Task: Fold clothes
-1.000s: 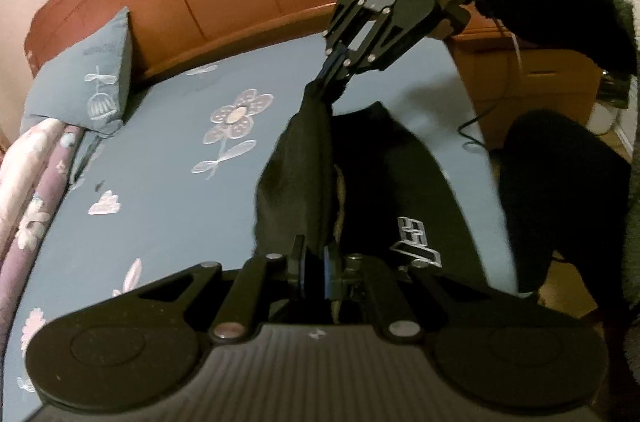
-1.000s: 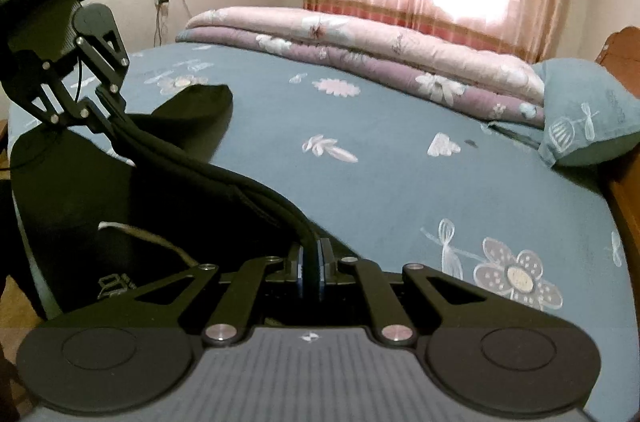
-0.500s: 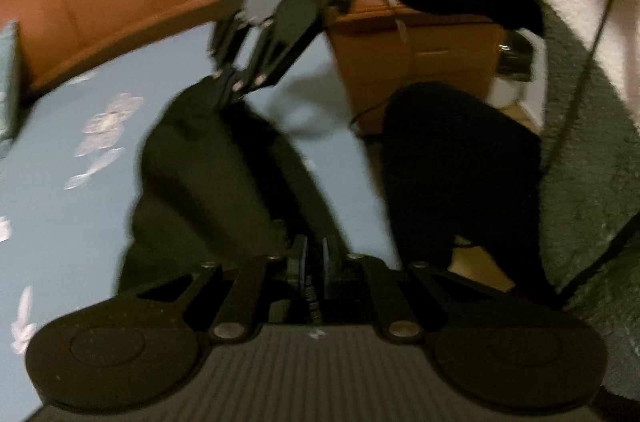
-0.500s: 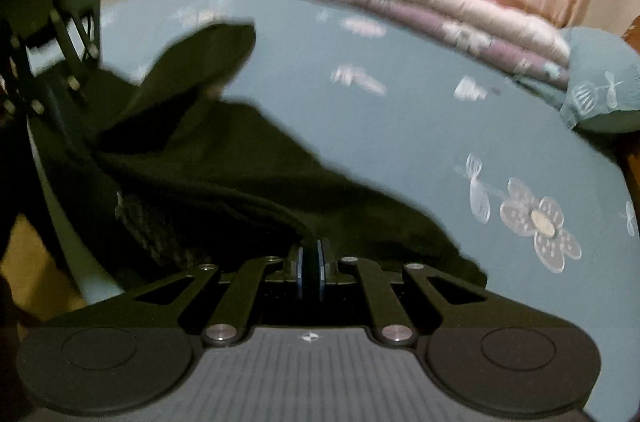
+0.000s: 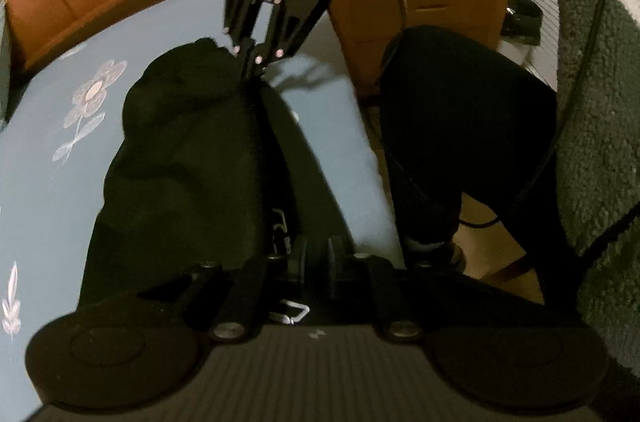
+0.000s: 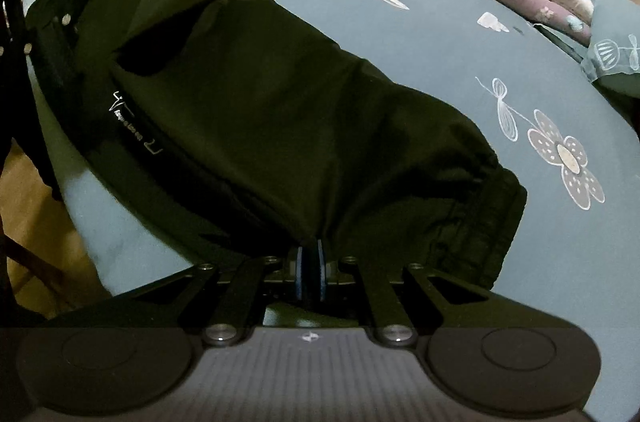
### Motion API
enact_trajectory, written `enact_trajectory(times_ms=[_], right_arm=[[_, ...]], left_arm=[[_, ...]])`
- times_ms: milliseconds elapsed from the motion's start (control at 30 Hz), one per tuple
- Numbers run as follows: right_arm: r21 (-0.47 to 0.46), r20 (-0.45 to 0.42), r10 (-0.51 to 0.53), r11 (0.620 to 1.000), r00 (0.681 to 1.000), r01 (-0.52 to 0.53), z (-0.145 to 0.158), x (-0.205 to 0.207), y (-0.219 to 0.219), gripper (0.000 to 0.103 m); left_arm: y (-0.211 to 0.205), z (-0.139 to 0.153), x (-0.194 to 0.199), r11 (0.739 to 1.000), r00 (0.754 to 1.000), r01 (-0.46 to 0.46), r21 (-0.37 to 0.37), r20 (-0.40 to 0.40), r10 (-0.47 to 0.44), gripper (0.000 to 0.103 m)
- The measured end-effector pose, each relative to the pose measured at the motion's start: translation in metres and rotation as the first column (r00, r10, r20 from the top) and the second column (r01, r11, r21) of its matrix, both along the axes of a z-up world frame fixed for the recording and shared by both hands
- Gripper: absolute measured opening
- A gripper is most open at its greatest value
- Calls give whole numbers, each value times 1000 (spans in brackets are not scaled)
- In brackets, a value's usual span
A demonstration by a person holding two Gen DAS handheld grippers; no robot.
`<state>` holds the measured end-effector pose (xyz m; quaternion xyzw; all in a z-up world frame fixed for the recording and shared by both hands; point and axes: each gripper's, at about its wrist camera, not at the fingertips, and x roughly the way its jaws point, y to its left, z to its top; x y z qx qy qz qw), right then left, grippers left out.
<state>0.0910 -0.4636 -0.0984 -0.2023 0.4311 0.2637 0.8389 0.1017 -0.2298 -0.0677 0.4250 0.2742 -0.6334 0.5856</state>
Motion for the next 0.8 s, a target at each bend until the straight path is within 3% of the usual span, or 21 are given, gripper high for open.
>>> enact_trajectory(times_ms=[267, 333, 400, 433, 600, 800], right_arm=[[-33, 42, 57, 998, 998, -56, 22, -20, 17, 39], [-39, 84, 97, 995, 992, -94, 32, -29, 33, 43], [-30, 120, 144, 989, 982, -142, 39, -33, 52, 48], [-24, 141, 170, 985, 975, -168, 43, -34, 64, 54], [155, 139, 296, 936, 945, -316, 47, -11, 124, 61], [299, 29, 269, 917, 963, -265, 18, 44, 180, 62]], left_arm=[[33, -3, 8, 988, 981, -156, 21, 124, 152, 15], [44, -3, 8, 984, 972, -179, 14, 156, 175, 22], [53, -5, 5, 981, 959, -195, 16, 214, 187, 35], [56, -6, 5, 979, 956, -204, 22, 221, 194, 36], [71, -8, 5, 972, 947, -231, 43, 238, 215, 36], [96, -13, 9, 958, 937, -283, 48, 226, 266, 41]])
